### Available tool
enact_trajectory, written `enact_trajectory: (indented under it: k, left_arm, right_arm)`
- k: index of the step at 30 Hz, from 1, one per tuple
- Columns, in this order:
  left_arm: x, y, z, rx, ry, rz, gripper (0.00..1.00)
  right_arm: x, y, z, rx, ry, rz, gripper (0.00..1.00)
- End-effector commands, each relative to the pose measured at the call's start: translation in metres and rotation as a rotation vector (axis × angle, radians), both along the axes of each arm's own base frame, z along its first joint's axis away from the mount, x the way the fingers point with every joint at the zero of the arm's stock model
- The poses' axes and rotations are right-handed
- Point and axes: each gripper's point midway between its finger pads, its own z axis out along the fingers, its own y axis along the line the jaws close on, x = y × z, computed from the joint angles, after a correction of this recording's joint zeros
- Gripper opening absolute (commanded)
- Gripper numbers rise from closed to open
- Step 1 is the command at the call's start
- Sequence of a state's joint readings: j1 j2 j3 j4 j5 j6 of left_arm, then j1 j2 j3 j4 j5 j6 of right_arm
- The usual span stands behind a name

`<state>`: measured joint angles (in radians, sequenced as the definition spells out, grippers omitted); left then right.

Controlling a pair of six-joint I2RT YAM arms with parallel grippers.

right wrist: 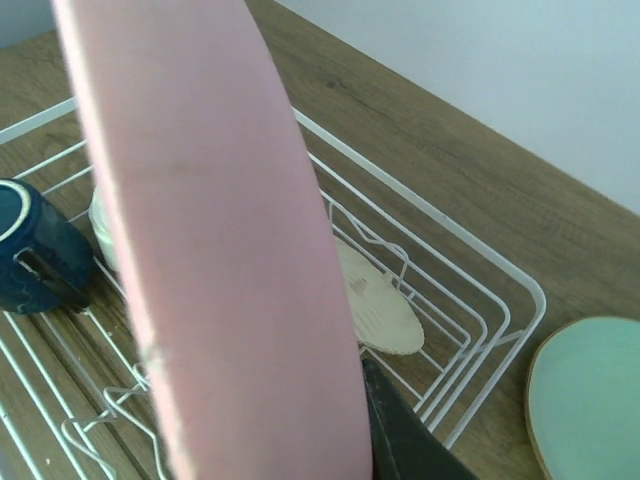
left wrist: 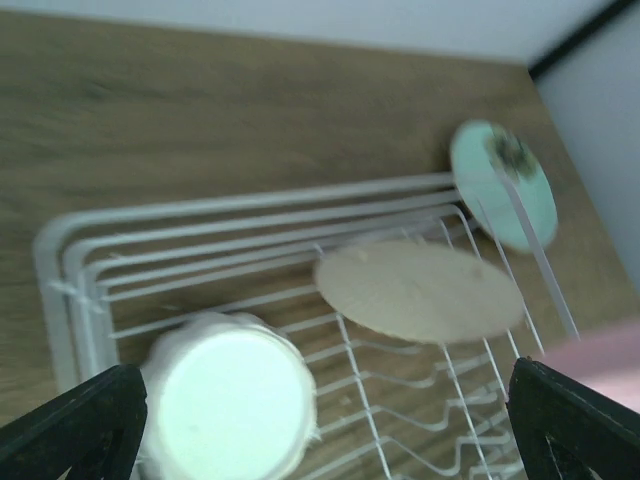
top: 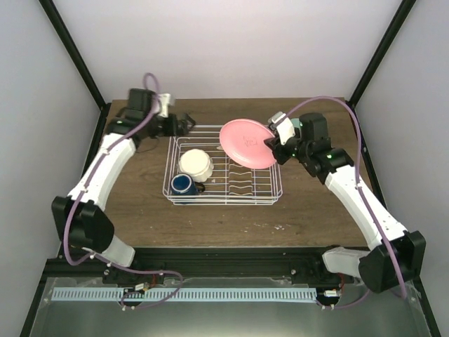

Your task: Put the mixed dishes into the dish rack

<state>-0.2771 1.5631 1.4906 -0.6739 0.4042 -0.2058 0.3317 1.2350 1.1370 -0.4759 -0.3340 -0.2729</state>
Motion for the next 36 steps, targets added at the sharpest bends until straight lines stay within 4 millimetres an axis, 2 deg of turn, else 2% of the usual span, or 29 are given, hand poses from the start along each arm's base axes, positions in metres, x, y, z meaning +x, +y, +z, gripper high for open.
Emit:
enact_trajectory:
  k: [1, 3, 6, 9, 10, 12, 14, 19, 23, 36]
  left_arm:
    - [0.004, 0.045, 0.062, -0.056, -0.128, 0.139, 1.00]
    - [0.005, 0.058, 0.068, -0.038, -0.152, 0.167, 1.00]
    - [0.005, 0.069, 0.063, -0.032, -0.151, 0.196, 1.00]
    - [0.003, 0.070, 0.055, -0.046, -0.146, 0.204, 1.00]
    - [0.003, 0.070, 0.054, -0.051, -0.147, 0.205, 1.00]
    - [0.002, 0.070, 0.050, -0.056, -0.142, 0.210, 1.00]
    - [0.002, 0.071, 0.046, -0.049, -0.139, 0.212, 1.00]
    - [0.000, 0.075, 0.041, -0.026, -0.141, 0.224, 1.00]
    - [-0.001, 0.077, 0.037, -0.022, -0.137, 0.235, 1.00]
    - [0.001, 0.079, 0.030, -0.013, -0.118, 0.243, 1.00]
  right_arm:
    - [-0.018, 0.013, 0.049, -0.056, -0.203, 0.078, 0.01]
    - [-0.025, 0.021, 0.047, -0.129, -0.243, 0.096, 0.01]
    - [-0.031, 0.032, 0.039, -0.238, -0.291, 0.105, 0.01]
    - [-0.038, 0.042, 0.030, -0.353, -0.378, 0.093, 0.01]
    - [-0.039, 0.042, 0.023, -0.402, -0.407, 0.076, 0.01]
    - [-0.040, 0.042, 0.021, -0.477, -0.485, 0.041, 0.01]
    - [-0.037, 0.035, 0.023, -0.531, -0.554, -0.014, 0.01]
    - [-0.032, 0.021, 0.044, -0.575, -0.715, -0.110, 0.01]
    - [-0.030, 0.021, 0.053, -0.583, -0.774, -0.127, 0.01]
    - [-0.041, 0.038, -0.003, -0.603, -0.684, 0.048, 0.01]
